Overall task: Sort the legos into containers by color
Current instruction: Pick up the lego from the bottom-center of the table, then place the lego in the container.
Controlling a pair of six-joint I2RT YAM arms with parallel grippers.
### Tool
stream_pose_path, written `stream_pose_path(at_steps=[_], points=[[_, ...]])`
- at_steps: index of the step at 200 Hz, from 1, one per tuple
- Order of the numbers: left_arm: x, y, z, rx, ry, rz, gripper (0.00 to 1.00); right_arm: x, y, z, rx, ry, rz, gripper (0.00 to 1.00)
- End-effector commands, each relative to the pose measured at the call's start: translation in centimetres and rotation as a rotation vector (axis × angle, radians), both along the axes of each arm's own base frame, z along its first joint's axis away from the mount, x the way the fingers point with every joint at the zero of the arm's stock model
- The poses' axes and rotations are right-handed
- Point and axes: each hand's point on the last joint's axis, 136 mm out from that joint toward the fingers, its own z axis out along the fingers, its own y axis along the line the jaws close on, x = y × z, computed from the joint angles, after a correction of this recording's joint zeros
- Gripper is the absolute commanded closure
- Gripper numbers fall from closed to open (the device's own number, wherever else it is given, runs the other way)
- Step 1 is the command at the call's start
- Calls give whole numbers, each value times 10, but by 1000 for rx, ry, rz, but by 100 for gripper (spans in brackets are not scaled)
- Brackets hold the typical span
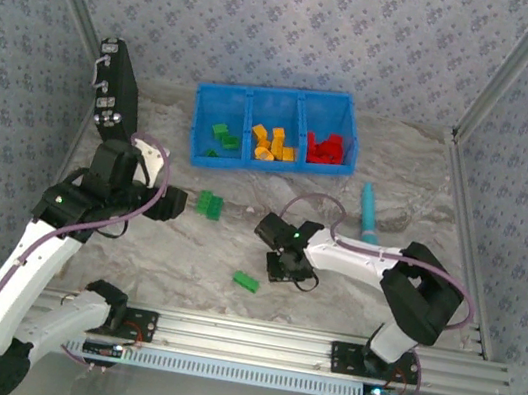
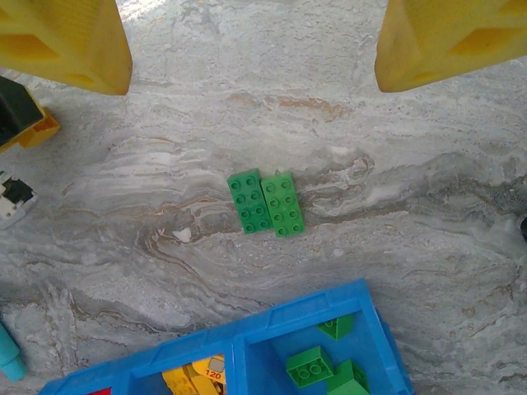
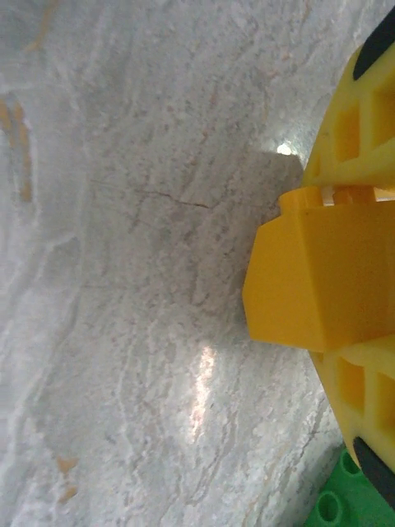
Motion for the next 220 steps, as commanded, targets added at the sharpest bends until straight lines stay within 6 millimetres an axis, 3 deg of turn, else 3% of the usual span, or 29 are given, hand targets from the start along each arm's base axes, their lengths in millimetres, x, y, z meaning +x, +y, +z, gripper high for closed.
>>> stream_pose_path(at_steps=[1,34,69,100,159,190,220], points=[[0,2,-1,21,-8,-8,22,13,2,15,-1,-5,9,68],[0,6,0,34,-21,4,22,49,7,52,18,-65,60,69],[-3,9,-2,43,-11,12,22,142,21,118,96,-258,68,69],[-7,9,-5,32,11,13,22,217,43,144,118,-377,118,69],[-20,4,-22,-130,150,150,23,319,84,119,153,-410,148,68],[-30,-12,-55,-320,386,322,25,346,80,102,165,-415,106,61],[-39,-39,-97,-519,581,485,26,355,77,100,200,-433,97,50]])
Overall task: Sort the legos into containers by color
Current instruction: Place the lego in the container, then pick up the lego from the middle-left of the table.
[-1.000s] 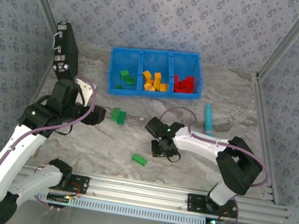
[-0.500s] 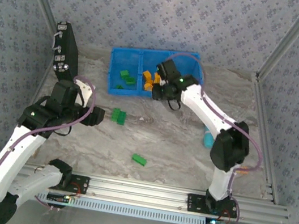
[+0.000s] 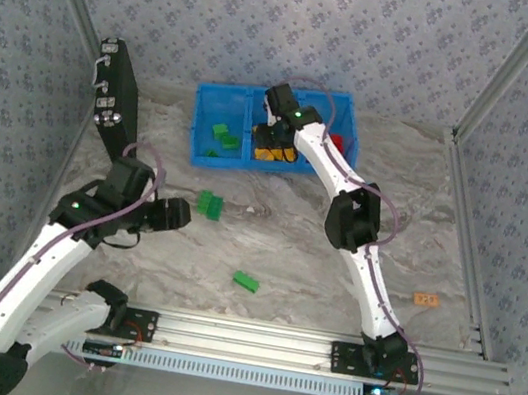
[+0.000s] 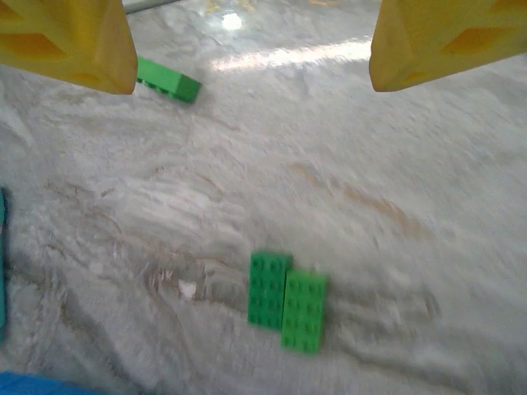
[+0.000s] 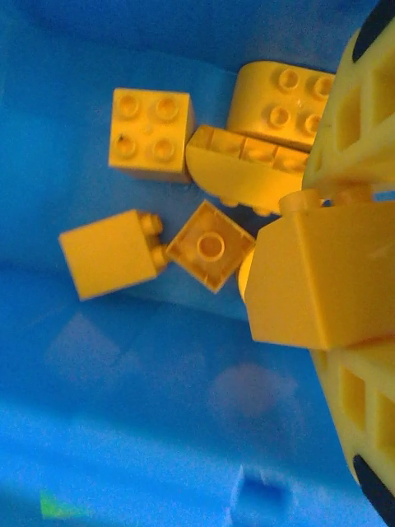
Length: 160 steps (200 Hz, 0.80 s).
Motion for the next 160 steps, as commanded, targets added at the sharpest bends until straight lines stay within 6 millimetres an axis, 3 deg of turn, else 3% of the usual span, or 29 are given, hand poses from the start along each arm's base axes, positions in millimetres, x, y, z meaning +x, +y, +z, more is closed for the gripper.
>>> stream_pose_path(at_steps=[1,38,70,87,123,160], points=[[-11,-26,-25,-220,192,189,26,5,-2,15,39,-23,15,50],[-16,-43,-50,-230,259,303,26,-1,1,43,76,-71,77,44],[-21,-76,-55,-186,301,318,25,-16,-3,77,114,-120,150,44],[-24,-104,-64,-195,342,327,25,-31,-9,105,144,-165,183,44],[-36,-144,-87,-153,420,357,25,-76,-43,155,220,-249,198,41],[-51,-169,-104,-77,495,381,25,-137,-99,185,233,-325,167,39]])
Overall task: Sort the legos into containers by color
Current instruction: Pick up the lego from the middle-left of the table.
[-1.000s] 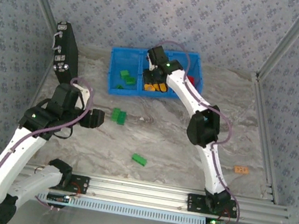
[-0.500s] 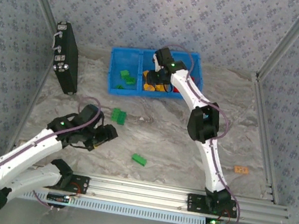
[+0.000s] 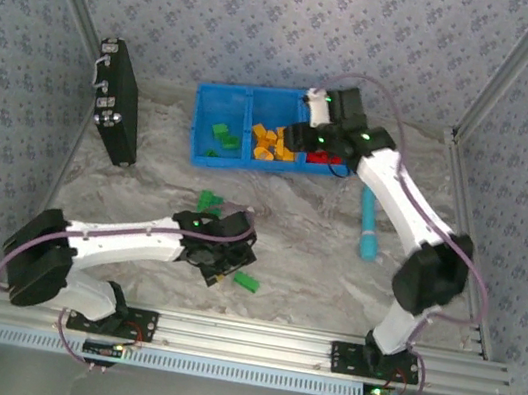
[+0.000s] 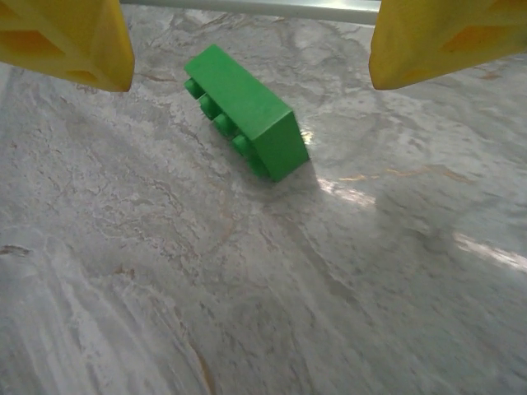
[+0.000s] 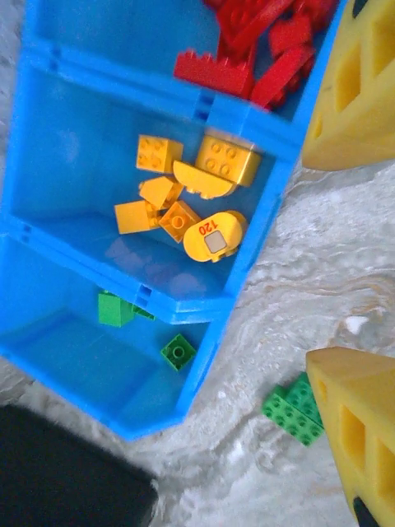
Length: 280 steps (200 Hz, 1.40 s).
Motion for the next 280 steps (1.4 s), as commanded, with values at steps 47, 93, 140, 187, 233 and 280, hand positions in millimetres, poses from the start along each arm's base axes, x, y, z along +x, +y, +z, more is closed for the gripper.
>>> stream_pose_path(at_steps=[47,93,140,187,233,280], points=[[-6,-30,-16,32,81,167,25,-97,-79,43,126,-120,-102,36],[-3,-32,-29,112,100,167,29,-134,-96,37,136,-121,-108,35],[-4,-22,-39,152,100,202,38,-141,-97,21,121,-90,-93,35],[-5,-19,-48,179,101,185,51,-137,-95,17,119,-81,-86,35],[-9,-15,-58,216,115,141,59,-133,-98,11,107,-64,-99,35],[0,-3,-53,270,89,74,75,-126,-103,3,87,-45,-125,35]])
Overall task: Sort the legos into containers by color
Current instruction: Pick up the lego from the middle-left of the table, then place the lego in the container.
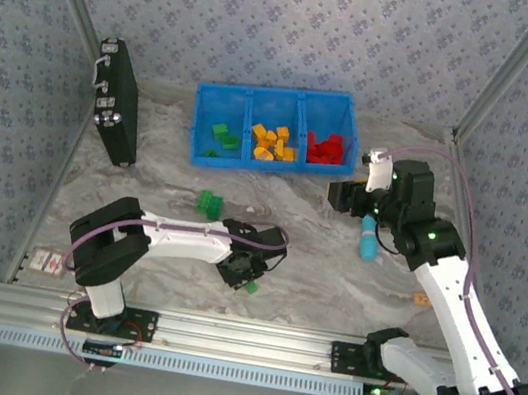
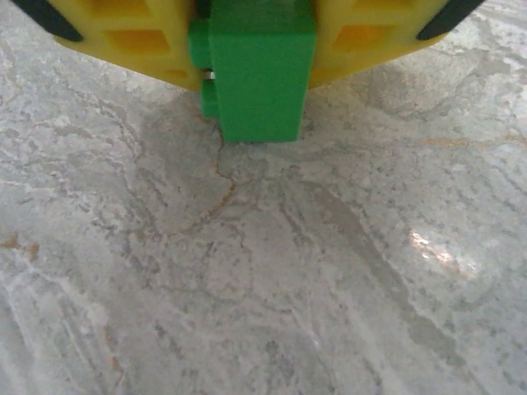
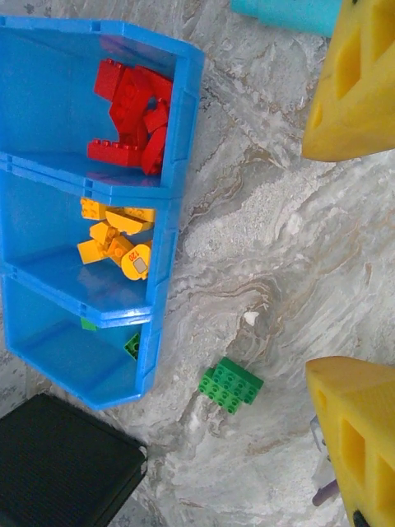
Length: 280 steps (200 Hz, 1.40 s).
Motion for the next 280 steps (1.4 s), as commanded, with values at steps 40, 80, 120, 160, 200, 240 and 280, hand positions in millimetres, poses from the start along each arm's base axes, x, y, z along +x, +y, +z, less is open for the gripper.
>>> stream_pose_path(at_steps=[40,80,120,160,200,240,280], points=[[51,50,47,181,-120,-101,83,2,-12,-20,-40,39,-43,35],[132,78,135,306,-353,-247,86,8,-10,-31,-48,79,-47,35],[195,109,190,384,-484,-296,87,15,-11,-32,-64,93,-61,35],[242,135,203,410,-527,-306,87,18,-10,-25,-57,94,-73,34],[287,134,192,436,-521,-372,87,11,-12,-27,-63,117,-100,35],[327,132,169,449,-495,-402,87,6,-15,-32,-79,137,-121,34],[357,128,151,445,-480,-411,85,3,-20,-34,-96,147,-139,34]])
